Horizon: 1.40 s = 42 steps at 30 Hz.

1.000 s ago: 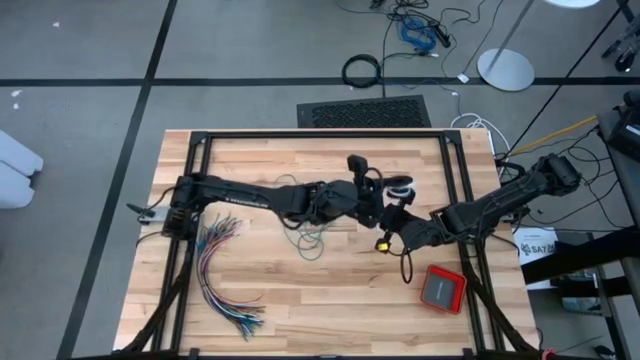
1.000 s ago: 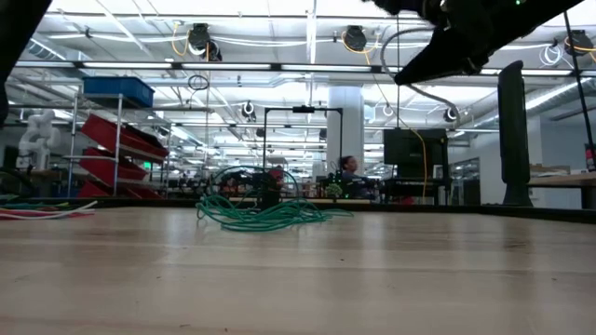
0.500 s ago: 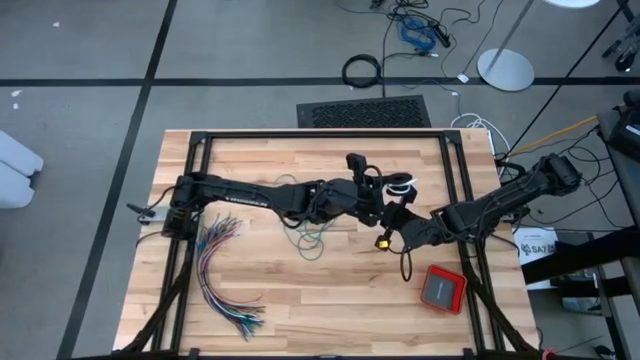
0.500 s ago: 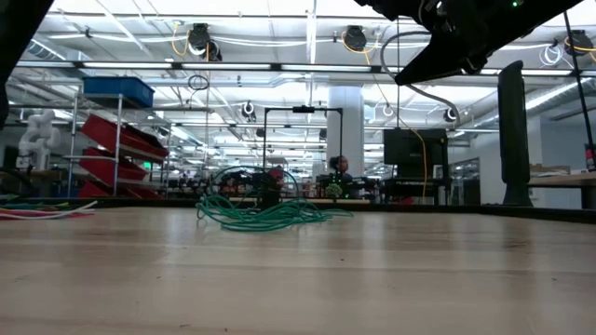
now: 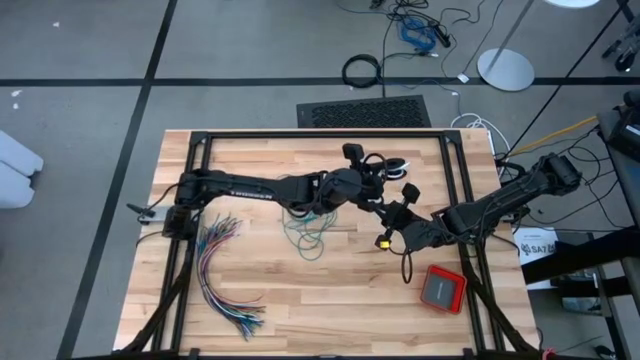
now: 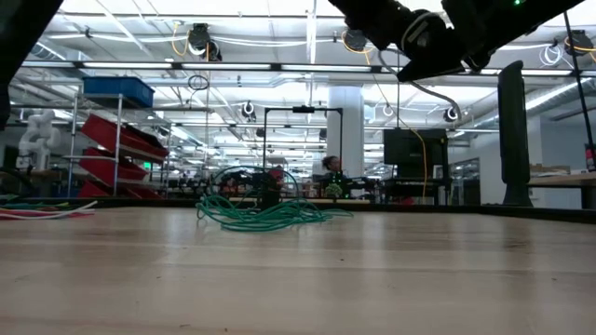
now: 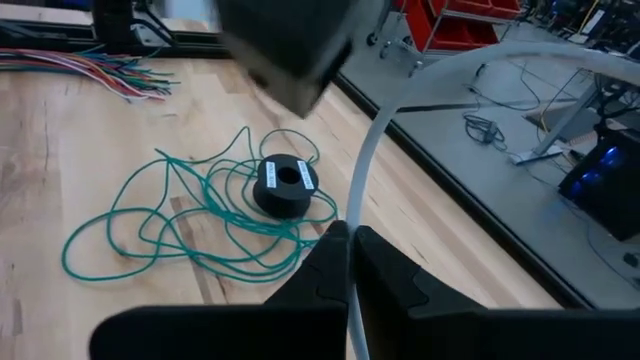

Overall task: Coil cords
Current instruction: Coil the white wire onto the spool

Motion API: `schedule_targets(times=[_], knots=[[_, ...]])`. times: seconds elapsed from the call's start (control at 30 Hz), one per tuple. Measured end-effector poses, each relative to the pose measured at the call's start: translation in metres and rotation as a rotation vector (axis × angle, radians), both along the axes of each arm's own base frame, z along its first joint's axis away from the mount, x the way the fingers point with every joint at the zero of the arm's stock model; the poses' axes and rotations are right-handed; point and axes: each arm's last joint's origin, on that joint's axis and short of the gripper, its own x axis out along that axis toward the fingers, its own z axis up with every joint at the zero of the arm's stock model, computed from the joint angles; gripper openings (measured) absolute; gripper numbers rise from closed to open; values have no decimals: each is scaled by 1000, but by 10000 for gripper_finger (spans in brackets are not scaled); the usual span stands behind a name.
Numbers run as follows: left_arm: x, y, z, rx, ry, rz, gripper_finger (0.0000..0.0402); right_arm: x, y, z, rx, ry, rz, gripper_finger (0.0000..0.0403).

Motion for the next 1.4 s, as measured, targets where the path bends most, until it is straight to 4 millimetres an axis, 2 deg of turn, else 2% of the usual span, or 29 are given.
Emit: schedule_targets(times=[0.3,0.73,0.97,1.13,1.4], knots=[[5,0,-19,-2,87,-16,0,-4,-2,5,-30,1,-13,0],[2,4,-29,4,188,4,0,-37,5,21,-46,-48,-29,0],[-2,7,-35,11,272,35,0,-60,6,19,-35,-55,-83,0],[-5,19,-39,-25,294,72,0,-71,6,19,-27,-79,-99,0],[-5,17,-42,-83,298,13,0,-91,-7,7,-5,-42,-207,0]])
